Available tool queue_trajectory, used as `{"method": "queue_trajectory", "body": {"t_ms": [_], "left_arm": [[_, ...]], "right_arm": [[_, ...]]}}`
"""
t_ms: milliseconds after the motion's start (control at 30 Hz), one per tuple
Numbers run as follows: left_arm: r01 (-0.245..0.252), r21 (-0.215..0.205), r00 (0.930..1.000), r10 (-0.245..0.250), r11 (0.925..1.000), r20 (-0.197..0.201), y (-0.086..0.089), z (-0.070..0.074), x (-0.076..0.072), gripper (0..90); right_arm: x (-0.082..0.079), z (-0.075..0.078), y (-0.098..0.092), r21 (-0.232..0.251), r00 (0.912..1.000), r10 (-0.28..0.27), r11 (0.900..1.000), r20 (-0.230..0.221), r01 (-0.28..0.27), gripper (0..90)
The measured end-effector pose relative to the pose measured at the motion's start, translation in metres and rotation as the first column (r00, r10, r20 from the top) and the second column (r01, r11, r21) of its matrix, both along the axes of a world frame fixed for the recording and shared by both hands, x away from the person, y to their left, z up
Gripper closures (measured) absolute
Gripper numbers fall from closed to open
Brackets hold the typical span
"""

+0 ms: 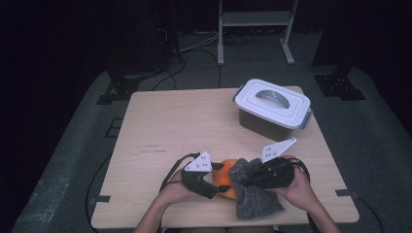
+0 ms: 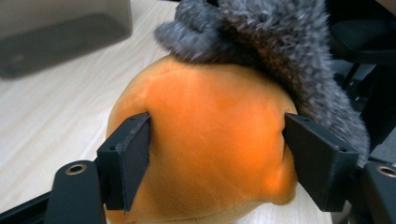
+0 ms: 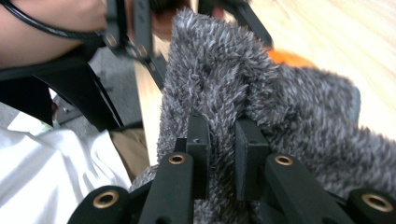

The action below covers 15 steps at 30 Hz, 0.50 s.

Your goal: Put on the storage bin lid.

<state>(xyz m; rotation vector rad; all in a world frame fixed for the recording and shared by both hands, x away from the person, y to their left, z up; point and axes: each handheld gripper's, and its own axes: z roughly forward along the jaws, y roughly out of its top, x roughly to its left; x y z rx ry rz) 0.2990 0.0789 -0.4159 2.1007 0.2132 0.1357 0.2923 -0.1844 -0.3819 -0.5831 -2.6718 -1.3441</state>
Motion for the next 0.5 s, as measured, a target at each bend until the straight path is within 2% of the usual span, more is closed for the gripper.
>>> {"method": "queue_trajectory", "body": {"t_ms": [33,67,200,233,333,367,433,500], "left_arm": [[0.006,0.008,0.9998,-0.006,1.0000,0.020,0.000,0.000,-0.002,26.8],[0.007,0.010,0.9998,-0.007,0.9999,0.019,0.000,0.000,-0.002,27.2],[-0.007,0.009,0.9999,0.007,0.9999,-0.009,0.006,-0.004,0.002,27.8],[-0.013,0.009,0.9996,0.013,0.9999,-0.024,0.010,-0.006,0.005,27.8],[-0.018,0.017,0.9991,0.019,0.9997,-0.039,0.015,-0.008,0.006,27.8],[-0.019,0.019,0.9984,0.020,0.9996,-0.053,0.017,-0.008,0.007,25.1],[-0.020,0.027,0.9971,0.022,0.9994,-0.073,0.019,-0.006,0.009,22.9],[-0.038,-0.002,0.9971,0.038,0.9993,-0.067,0.018,-0.001,0.009,18.5]], "right_arm": [[-0.001,0.000,0.003,-0.005,1.0000,0.004,1.000,0.003,-0.004,77.9],[-0.001,-0.001,0.005,-0.015,1.0000,0.009,1.000,0.002,-0.009,78.0],[0.003,-0.006,-0.003,-0.025,0.9999,-0.005,1.000,-0.011,0.005,78.2],[0.008,-0.009,-0.012,-0.015,0.9992,-0.032,0.999,-0.025,0.032,78.2],[0.011,-0.014,-0.021,-0.018,0.9977,-0.059,0.998,-0.034,0.059,78.2],[0.014,-0.019,-0.026,-0.020,0.9960,-0.073,0.997,-0.051,0.072,78.1],[0.015,-0.020,-0.026,-0.015,0.9958,-0.073,0.997,-0.056,0.072,78.1],[0.013,-0.020,-0.021,-0.019,0.9973,-0.061,0.998,-0.041,0.061,77.9]]}}
